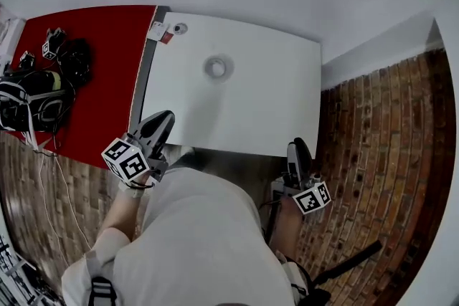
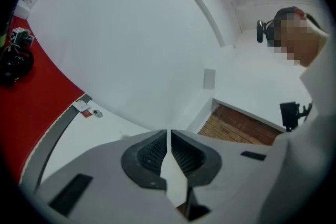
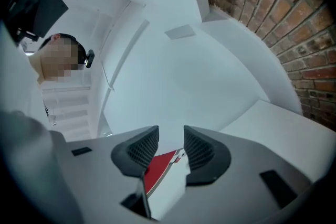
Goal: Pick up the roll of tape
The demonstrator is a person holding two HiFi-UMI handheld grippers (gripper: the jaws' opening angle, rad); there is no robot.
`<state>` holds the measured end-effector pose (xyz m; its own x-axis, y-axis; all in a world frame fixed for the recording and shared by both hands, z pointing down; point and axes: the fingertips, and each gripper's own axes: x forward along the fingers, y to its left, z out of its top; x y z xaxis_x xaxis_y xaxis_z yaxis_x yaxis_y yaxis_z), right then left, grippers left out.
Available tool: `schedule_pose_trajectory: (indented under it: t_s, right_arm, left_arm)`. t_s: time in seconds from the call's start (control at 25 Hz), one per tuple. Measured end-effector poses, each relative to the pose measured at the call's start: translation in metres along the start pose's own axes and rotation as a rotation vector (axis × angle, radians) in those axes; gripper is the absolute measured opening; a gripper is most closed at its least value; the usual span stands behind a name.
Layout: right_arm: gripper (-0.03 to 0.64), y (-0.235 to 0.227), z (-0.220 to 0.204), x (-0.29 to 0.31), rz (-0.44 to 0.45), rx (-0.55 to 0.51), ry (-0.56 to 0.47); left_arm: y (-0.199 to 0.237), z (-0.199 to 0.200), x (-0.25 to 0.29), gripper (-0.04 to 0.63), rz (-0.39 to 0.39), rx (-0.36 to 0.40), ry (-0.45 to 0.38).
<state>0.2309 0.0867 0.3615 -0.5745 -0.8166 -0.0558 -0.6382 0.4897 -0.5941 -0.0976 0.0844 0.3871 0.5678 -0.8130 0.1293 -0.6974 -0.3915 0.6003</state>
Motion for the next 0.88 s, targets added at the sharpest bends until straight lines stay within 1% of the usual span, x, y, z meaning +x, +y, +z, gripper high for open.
schedule_pose_trajectory:
  t_s: [0.16, 0.24, 0.32, 0.4, 0.44, 0.52, 0.6, 0.72, 0.8, 0.88]
  right_arm:
    - [0.135, -0.01, -0.012, 0.061, -0.084, -0.043, 0.065]
    - [0.138, -0.014, -0.018, 0.089, -0.116, -0.082, 0.111]
    - [0.144, -0.016, -0.022, 0.116, -0.125, -0.138, 0.159]
    - [0.152, -0.017, -0.027, 0.142, -0.124, -0.203, 0.207]
    - [0.155, -0.017, -0.03, 0.153, -0.123, -0.233, 0.231]
    - [0.166, -0.019, -0.036, 0.174, -0.12, -0.284, 0.28]
    - [0.179, -0.024, -0.045, 0.194, -0.107, -0.324, 0.331]
    - [0.198, -0.034, -0.063, 0.223, -0.079, -0.378, 0.416]
    - [0.207, -0.044, -0.076, 0.241, -0.063, -0.408, 0.472]
    - [0.21, -0.056, -0.089, 0.256, -0.056, -0.416, 0.52]
  left_arm:
    - [0.059, 0.009, 0.021, 0.011, 0.06, 0.05, 0.117]
    - [0.084, 0.014, 0.03, 0.012, 0.091, 0.057, 0.168]
    - [0.106, 0.017, 0.039, 0.012, 0.122, 0.075, 0.215]
    - [0.124, 0.018, 0.047, 0.02, 0.147, 0.126, 0.266]
    - [0.13, 0.018, 0.052, 0.036, 0.155, 0.148, 0.289]
    - [0.14, 0.017, 0.061, 0.065, 0.163, 0.167, 0.329]
    - [0.146, 0.016, 0.073, 0.08, 0.173, 0.189, 0.364]
    - [0.152, 0.01, 0.094, 0.1, 0.198, 0.249, 0.412]
    - [0.154, 0.004, 0.112, 0.109, 0.206, 0.271, 0.44]
    - [0.157, -0.004, 0.129, 0.121, 0.217, 0.285, 0.478]
